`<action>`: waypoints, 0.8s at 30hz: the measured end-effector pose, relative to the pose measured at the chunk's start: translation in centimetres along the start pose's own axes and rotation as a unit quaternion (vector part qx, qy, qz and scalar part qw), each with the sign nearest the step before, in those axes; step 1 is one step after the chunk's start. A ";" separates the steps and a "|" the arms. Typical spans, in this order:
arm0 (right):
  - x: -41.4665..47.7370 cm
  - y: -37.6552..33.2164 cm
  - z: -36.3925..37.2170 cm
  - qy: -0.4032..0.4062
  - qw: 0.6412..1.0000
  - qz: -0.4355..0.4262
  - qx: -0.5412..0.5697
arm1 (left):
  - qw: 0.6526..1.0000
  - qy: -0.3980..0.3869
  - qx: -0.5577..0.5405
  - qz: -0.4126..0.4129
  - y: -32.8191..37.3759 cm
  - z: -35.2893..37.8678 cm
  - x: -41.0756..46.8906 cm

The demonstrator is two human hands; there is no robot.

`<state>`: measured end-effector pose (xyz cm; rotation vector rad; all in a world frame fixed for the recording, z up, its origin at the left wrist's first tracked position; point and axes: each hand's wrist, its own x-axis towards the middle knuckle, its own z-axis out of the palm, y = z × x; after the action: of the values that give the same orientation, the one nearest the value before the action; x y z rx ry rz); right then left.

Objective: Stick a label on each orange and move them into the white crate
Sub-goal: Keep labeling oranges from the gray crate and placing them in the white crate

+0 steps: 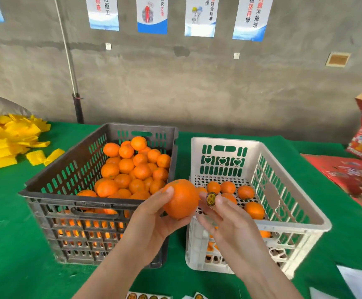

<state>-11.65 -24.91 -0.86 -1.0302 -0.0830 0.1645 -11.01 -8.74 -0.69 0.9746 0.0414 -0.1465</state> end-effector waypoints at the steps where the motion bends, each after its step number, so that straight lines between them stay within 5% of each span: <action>1: -0.3 0.1 0.0 0.002 1.000 -0.007 -0.012 | 1.000 -0.001 0.001 -0.007 -0.4 0.3 -0.1; 9: -1.0 0.6 0.5 0.056 0.976 -0.112 -0.177 | 0.999 -0.007 -0.024 -0.035 -2.0 1.1 -0.4; 18: -0.2 1.6 0.0 0.077 0.898 -0.250 -0.354 | 1.000 -0.011 0.007 -0.007 -2.2 1.0 -0.6; 24: -0.3 2.4 -0.3 0.049 0.929 -0.188 -0.315 | 0.998 -0.019 0.056 0.026 -1.9 0.0 -0.4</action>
<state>-12.11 -23.99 -3.10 -1.6389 -0.2515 -0.2858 -11.71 -9.72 -2.26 1.0830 -0.0270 -0.1203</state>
